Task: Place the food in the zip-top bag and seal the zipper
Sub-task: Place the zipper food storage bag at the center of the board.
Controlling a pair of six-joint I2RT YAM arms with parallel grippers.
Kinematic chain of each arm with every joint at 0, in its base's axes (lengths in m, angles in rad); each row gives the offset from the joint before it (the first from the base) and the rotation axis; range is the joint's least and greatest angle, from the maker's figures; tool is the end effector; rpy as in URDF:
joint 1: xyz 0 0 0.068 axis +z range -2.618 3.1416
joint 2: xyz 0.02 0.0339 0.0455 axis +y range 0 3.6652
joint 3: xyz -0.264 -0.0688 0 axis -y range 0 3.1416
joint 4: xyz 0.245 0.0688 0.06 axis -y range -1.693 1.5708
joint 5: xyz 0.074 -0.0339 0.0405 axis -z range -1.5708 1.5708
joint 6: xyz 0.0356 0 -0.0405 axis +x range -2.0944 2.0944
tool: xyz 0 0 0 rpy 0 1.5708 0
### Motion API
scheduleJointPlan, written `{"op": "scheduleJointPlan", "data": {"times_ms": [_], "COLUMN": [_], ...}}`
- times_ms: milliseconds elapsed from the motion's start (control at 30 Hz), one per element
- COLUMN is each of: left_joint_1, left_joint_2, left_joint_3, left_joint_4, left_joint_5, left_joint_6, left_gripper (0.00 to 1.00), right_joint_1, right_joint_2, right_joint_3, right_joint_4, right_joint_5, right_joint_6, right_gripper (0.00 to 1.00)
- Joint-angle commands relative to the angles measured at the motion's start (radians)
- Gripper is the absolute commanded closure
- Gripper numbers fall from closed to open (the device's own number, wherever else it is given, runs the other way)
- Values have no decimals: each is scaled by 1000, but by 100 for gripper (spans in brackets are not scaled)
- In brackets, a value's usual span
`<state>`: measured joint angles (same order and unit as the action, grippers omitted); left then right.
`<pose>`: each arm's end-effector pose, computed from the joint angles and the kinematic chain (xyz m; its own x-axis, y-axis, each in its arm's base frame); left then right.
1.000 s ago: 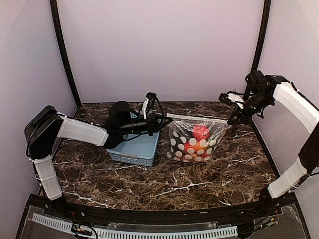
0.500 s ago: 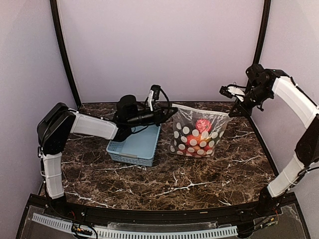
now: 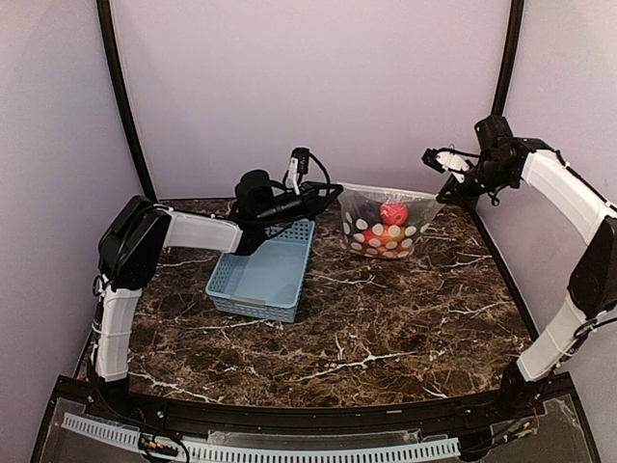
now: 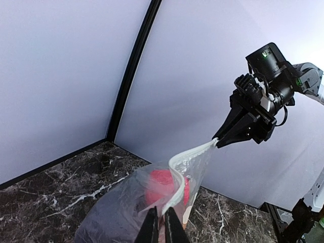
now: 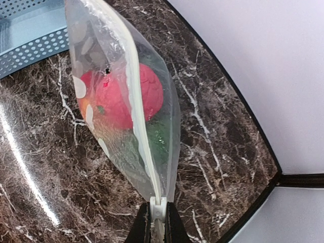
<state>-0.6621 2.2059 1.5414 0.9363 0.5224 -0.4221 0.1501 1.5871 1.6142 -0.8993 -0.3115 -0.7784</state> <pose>0.3893 -0.3260 0.2503 -0.1804 -0.3095 -0.9336 0.9186 0.2863 -0.2724 0.3316 0.0612 0.3615 -0.3023 -0.7217 -0.6227 -0.7717 0.5688 -0.2845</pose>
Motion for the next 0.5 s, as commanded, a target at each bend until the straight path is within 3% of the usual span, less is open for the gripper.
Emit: {"op": "scheduleJointPlan", "data": {"times_ms": [0,233,467], "left_joint_1": [4,-13,-38], "left_joint_2": [-6,-132,-331], "left_joint_3": [-96,-307,-426], "left_joint_4": [42,12,-238], "left_joint_5": [88,143,157], "left_joint_6": [25,6,185], "left_gripper": [93,78,57], "right_joint_1": [-1,85,166], "right_joint_2": [-137,-341,-480], "right_joint_3": [-234,-509,-551], "right_joint_4": [139,132,22], "right_joint_5": [-73,-90,-224], "right_joint_6": [-15,-4,39], "right_gripper": [100,98,70]}}
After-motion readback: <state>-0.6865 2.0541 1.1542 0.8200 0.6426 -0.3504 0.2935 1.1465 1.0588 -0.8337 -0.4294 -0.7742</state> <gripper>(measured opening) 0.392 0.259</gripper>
